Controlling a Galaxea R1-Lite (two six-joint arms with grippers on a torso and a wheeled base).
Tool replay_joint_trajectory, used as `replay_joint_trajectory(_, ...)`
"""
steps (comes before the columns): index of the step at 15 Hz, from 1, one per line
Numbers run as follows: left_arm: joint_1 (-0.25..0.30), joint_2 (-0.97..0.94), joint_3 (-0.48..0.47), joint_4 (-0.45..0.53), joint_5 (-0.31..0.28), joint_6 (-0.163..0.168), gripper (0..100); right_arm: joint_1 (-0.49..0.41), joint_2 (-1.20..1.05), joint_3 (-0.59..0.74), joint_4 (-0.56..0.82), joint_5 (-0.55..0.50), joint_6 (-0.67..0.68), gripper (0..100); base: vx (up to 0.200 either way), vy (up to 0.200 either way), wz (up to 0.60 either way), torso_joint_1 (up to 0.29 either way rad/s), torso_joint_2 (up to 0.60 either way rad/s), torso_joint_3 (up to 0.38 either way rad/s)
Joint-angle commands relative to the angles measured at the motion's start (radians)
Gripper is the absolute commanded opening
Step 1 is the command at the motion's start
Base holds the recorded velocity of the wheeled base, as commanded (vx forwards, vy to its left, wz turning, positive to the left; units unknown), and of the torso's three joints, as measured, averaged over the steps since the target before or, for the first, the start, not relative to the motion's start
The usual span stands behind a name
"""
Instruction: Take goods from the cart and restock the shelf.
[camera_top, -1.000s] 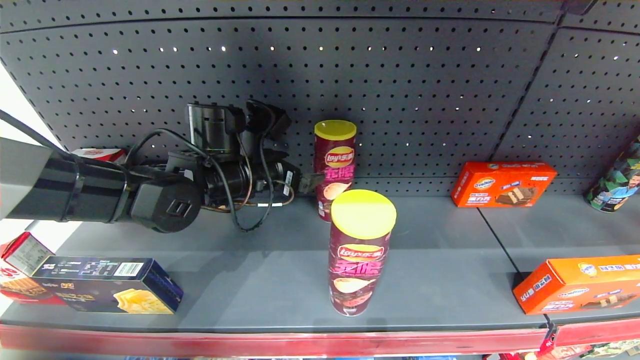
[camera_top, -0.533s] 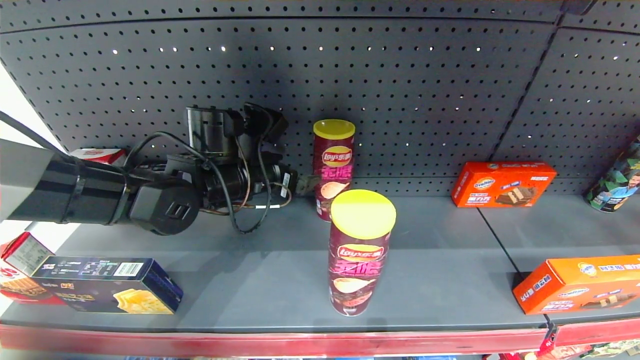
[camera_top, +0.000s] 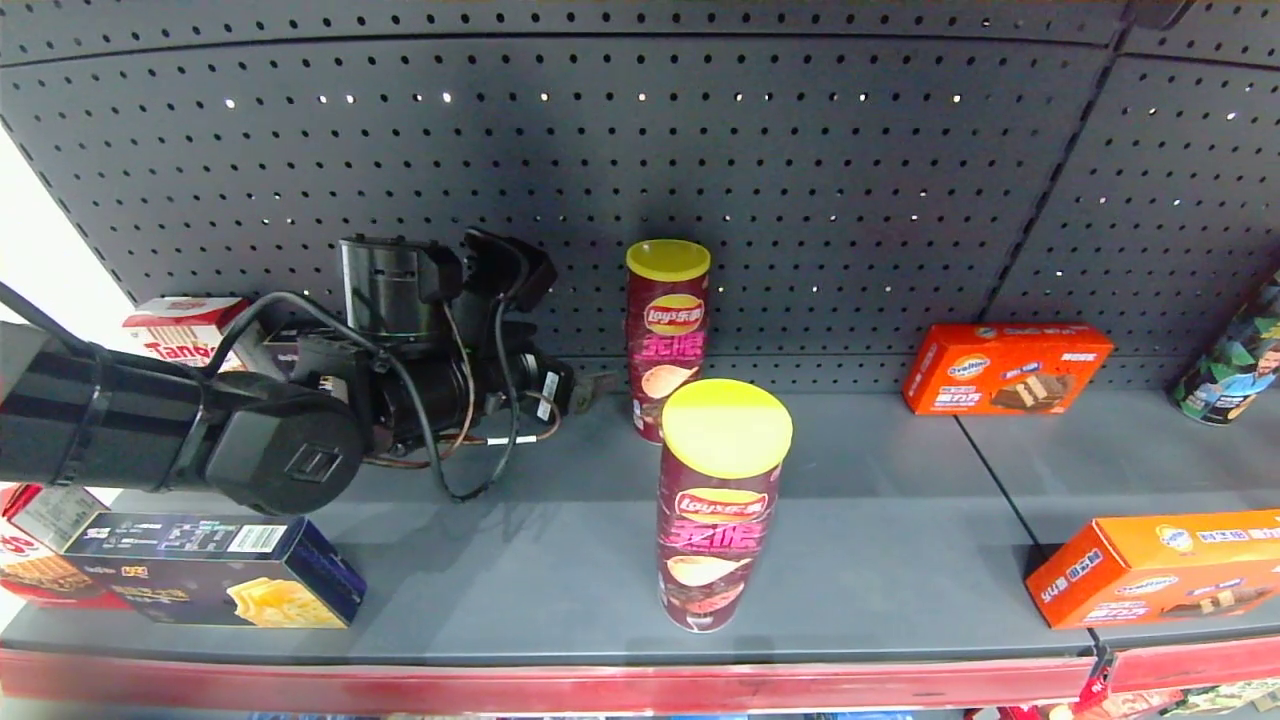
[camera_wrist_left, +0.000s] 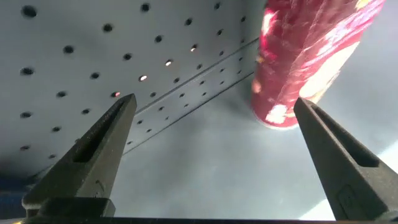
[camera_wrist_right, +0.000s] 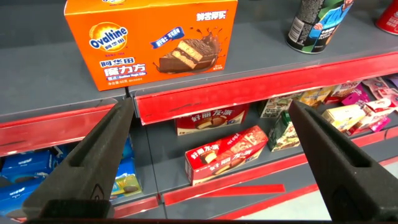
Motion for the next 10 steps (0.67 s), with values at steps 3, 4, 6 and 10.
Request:
replay_joint_trajectory(3, -0.008, 0.051, -0.024, -0.003, 0.035, 0.002, 100, 0.000, 0.001, 0.000, 0.000, 0.001, 0.000, 100, 0.000, 0.000, 0.00, 0.000, 0.00, 0.000)
replay_joint_trajectory(4, -0.011, 0.065, -0.035, -0.003, 0.038, 0.002, 100, 0.000, 0.001, 0.000, 0.000, 0.001, 0.000, 100, 0.000, 0.000, 0.00, 0.000, 0.00, 0.000)
replay_joint_trajectory(6, -0.013, 0.093, -0.063, -0.003, 0.040, 0.002, 100, 0.000, 0.001, 0.000, 0.000, 0.001, 0.000, 100, 0.000, 0.000, 0.00, 0.000, 0.00, 0.000)
replay_joint_trajectory(10, -0.016, 0.123, -0.099, -0.002, 0.046, 0.001, 100, 0.000, 0.001, 0.000, 0.000, 0.001, 0.000, 100, 0.000, 0.000, 0.00, 0.000, 0.00, 0.000)
